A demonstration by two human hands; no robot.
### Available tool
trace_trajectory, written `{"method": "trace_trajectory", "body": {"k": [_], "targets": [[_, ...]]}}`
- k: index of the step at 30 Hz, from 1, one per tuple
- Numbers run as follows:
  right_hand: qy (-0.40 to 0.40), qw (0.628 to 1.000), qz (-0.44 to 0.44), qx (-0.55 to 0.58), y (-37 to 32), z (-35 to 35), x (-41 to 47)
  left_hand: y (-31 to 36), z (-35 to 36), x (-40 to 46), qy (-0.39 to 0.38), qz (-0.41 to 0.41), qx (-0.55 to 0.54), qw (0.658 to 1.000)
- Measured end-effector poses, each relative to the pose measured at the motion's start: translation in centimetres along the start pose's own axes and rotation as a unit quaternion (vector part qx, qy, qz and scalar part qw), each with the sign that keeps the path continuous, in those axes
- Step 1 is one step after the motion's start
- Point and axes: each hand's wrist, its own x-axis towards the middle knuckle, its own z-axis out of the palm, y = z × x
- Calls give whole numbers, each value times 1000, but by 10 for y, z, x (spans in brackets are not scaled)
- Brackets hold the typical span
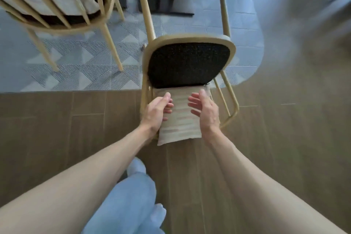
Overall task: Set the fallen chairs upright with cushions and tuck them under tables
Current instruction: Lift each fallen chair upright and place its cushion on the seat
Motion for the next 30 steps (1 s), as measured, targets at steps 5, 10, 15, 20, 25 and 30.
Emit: {"method": "trace_trajectory", "body": {"k": [5, 10, 15, 20, 25, 30], "targets": [[6, 996, 91, 9, 77, -38, 36, -62, 43, 24, 26, -119, -101, 987], [-24, 983, 170, 65, 144, -34, 101, -115, 86, 85, 54, -160, -146, 975], [-48, 949, 260, 171, 203, -36, 165, -183, 132, 125, 117, -235, -234, 936], [-15, 900, 345, 265, 275, -59, 201, -259, 168, 150, 148, -303, -328, 882], [-8, 873, 401, 278, 390, -85, 243, -358, 201, 200, 181, -295, -395, 851], [-90, 874, 345, 330, 479, -93, 291, -437, 213, 248, 202, -244, -423, 849]]}}
